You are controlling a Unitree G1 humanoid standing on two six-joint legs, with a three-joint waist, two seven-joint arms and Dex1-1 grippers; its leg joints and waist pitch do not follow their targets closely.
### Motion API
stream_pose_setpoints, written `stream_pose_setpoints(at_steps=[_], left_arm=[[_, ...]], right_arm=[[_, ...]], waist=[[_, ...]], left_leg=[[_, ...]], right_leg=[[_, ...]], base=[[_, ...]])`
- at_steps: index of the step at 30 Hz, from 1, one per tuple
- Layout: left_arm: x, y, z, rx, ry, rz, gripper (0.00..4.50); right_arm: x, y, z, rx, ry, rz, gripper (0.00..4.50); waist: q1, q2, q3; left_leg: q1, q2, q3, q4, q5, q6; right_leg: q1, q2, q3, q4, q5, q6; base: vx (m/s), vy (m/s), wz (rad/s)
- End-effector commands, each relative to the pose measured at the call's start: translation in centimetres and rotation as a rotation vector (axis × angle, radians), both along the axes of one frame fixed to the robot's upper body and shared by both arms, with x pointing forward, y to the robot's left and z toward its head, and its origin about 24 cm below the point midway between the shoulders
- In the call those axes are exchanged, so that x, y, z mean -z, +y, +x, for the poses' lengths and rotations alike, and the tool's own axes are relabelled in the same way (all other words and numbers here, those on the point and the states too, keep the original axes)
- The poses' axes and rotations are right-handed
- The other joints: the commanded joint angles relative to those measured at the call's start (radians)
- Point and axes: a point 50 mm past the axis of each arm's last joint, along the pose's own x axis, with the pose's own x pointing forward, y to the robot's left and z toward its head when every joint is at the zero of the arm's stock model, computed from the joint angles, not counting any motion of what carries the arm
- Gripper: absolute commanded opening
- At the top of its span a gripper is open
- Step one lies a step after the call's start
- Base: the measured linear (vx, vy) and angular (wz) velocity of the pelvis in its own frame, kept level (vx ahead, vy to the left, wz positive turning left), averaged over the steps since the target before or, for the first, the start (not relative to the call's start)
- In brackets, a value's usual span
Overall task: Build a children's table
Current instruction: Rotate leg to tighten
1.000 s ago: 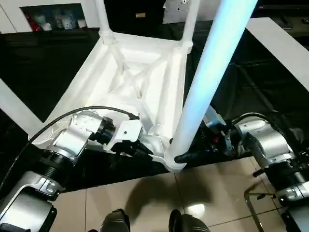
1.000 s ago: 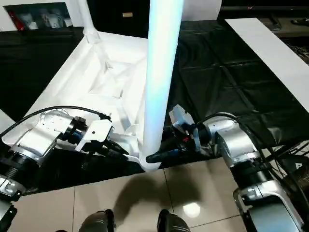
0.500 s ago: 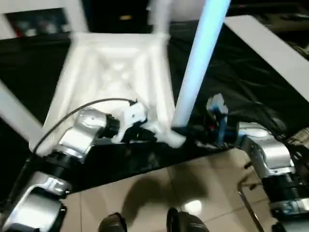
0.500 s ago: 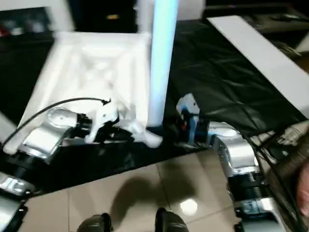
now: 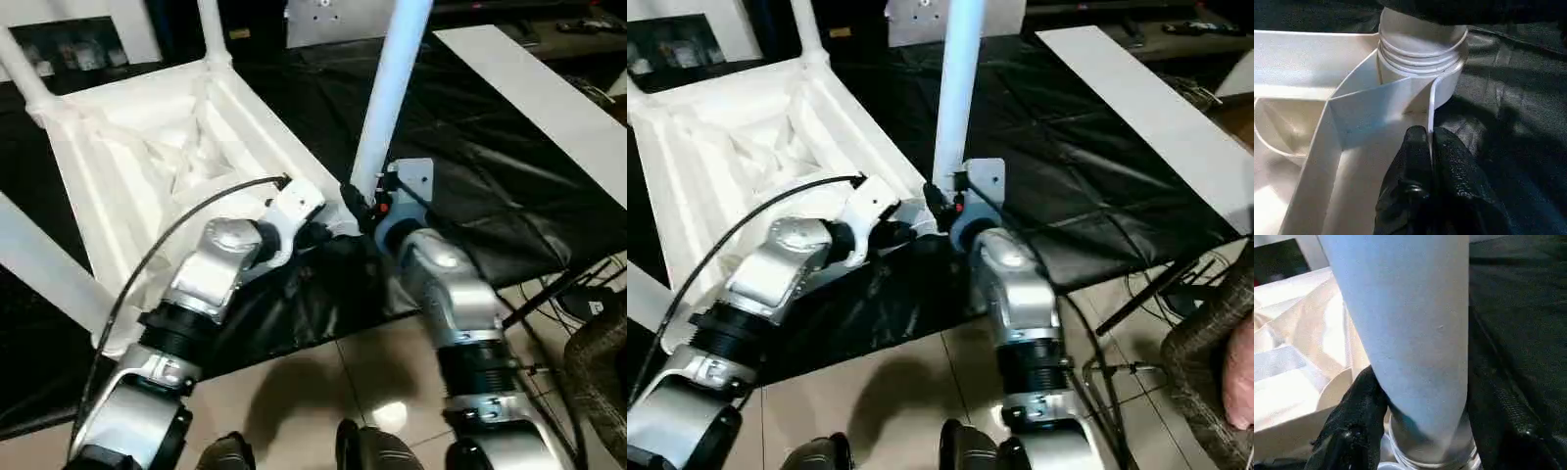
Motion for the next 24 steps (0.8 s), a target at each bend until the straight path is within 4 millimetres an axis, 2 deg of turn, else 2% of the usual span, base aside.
stream_pose_setpoints(at_steps=[1,3,4,5,6,7,9,10,11,12,14,17,18,20,21,24], left_arm=[[-0.8,-1.5,0.1,-0.001,-0.058,-0.024,0.0],[-0.7,-1.2,-0.1,0.016,-0.059,-0.022,0.0],[-0.5,-1.0,-0.4,0.035,-0.056,-0.02,0.0],[-0.3,-0.8,-0.5,0.052,-0.055,-0.016,0.0],[-0.3,-0.8,-0.5,0.052,-0.055,-0.016,0.0],[0.1,-0.3,-0.8,0.075,-0.051,0.001,0.0],[0.3,-0.1,-1.0,0.087,-0.05,0.008,0.0],[0.6,0.5,-1.3,0.124,-0.039,0.018,0.0],[0.6,0.5,-1.3,0.126,-0.039,0.019,0.0],[0.9,0.9,-1.6,0.178,-0.029,0.031,0.0],[1.0,1.1,-1.9,0.219,-0.027,0.038,0.0],[1.3,1.9,-2.6,0.333,-0.014,0.06,0.0],[1.3,1.9,-2.6,0.342,-0.012,0.061,0.0],[1.6,2.5,-3.3,0.434,0.017,0.086,0.0],[1.6,2.5,-3.3,0.434,0.017,0.086,0.0],[2.2,3.9,-4.5,0.619,0.076,0.17,0.0]], right_arm=[[1.7,4.2,-1.4,-0.167,0.088,0.035,2.73],[1.5,3.2,-1.2,-0.144,0.066,0.046,2.79],[1.3,2.3,-1.0,-0.131,0.041,0.059,3.1],[1.2,1.6,-1.0,-0.138,0.02,0.06,3.1],[1.2,1.6,-1.0,-0.138,0.02,0.06,3.1],[0.9,0.3,-1.0,-0.154,-0.028,0.053,3.15],[0.8,-0.2,-1.0,-0.168,-0.046,0.048,3.42],[0.4,-1.8,-1.2,-0.234,-0.092,0.04,3.42],[0.4,-1.8,-1.2,-0.237,-0.093,0.04,3.51],[0.0,-3.0,-1.5,-0.318,-0.123,0.035,3.56],[-0.2,-3.7,-1.7,-0.374,-0.134,0.021,3.68],[-0.7,-5.4,-2.2,-0.531,-0.151,-0.034,3.95],[-0.8,-5.5,-2.2,-0.54,-0.151,-0.037,3.95],[-1.1,-6.3,-2.6,-0.675,-0.147,-0.071,4.04],[-1.1,-6.3,-2.6,-0.675,-0.147,-0.071,4.04],[-1.1,-7.0,-3.6,-0.947,-0.128,-0.18,4.04]], waist=[[0.006,0.004,-0.074],[0.006,0.004,-0.073],[0.007,0.004,-0.074],[0.007,0.005,-0.075],[0.007,0.004,-0.076],[0.008,0.004,-0.077],[0.007,0.002,-0.079],[0.008,0.003,-0.079],[0.01,0.003,-0.08],[0.012,0.002,-0.078],[0.015,0.003,-0.079],[0.021,0.003,-0.075],[0.023,0.003,-0.076],[0.026,0.003,-0.076],[0.026,0.003,-0.077],[0.026,0.001,-0.078]], left_leg=[[0.002,0.019,-0.003,-0.057,-0.185,0.05],[0.003,0.018,-0.003,-0.057,-0.198,0.05],[0.002,0.019,-0.003,-0.057,-0.199,0.051],[0.002,0.019,-0.003,-0.057,-0.198,0.051],[0.0,0.019,-0.004,-0.057,-0.195,0.053],[0.0,0.021,-0.003,-0.055,-0.181,0.063],[-0.003,0.019,-0.001,-0.053,-0.164,0.071],[-0.004,0.018,-0.001,-0.052,-0.148,0.082],[-0.002,0.019,0.0,-0.051,-0.15,0.087],[-0.003,0.019,0.0,-0.05,-0.143,0.097],[-0.003,0.022,0.001,-0.05,-0.133,0.111],[0.001,0.022,0.0,-0.05,-0.161,0.113],[0.003,0.023,0.001,-0.05,-0.161,0.113],[0.003,0.026,0.001,-0.05,-0.152,0.111],[0.003,0.025,0.0,-0.05,-0.155,0.112],[0.003,0.028,0.001,-0.047,-0.145,0.127]], right_leg=[[0.065,-0.067,0.048,-0.072,-0.313,-0.158],[0.065,-0.067,0.048,-0.074,-0.329,-0.154],[0.066,-0.07,0.049,-0.073,-0.33,-0.151],[0.066,-0.069,0.049,-0.073,-0.325,-0.152],[0.068,-0.069,0.049,-0.071,-0.317,-0.153],[0.069,-0.068,0.049,-0.068,-0.276,-0.163],[0.073,-0.068,0.05,-0.065,-0.247,-0.175],[0.075,-0.068,0.049,-0.064,-0.237,-0.183],[0.075,-0.068,0.049,-0.066,-0.239,-0.184],[0.077,-0.066,0.049,-0.065,-0.231,-0.187],[0.076,-0.067,0.05,-0.062,-0.219,-0.194],[0.073,-0.069,0.047,-0.07,-0.297,-0.186],[0.073,-0.069,0.048,-0.071,-0.304,-0.184],[0.071,-0.069,0.049,-0.068,-0.292,-0.194],[0.071,-0.069,0.048,-0.066,-0.289,-0.197],[0.072,-0.07,0.049,-0.061,-0.247,-0.215]], base=[[0.0,0.0,0.0],[0.0,0.0,0.0],[0.0,0.0,0.0],[0.0,0.0,0.0],[0.0,0.0,0.0],[0.0,0.0,0.0],[0.0,0.0,0.0],[0.0,0.0,0.0],[0.0,0.0,0.0],[0.0,0.0,0.0],[0.0,0.0,0.0],[0.0,0.0,0.0],[0.0,0.0,0.0],[0.0,0.0,0.0],[0.0,0.0,0.0],[0.0,0.0,0.0]])
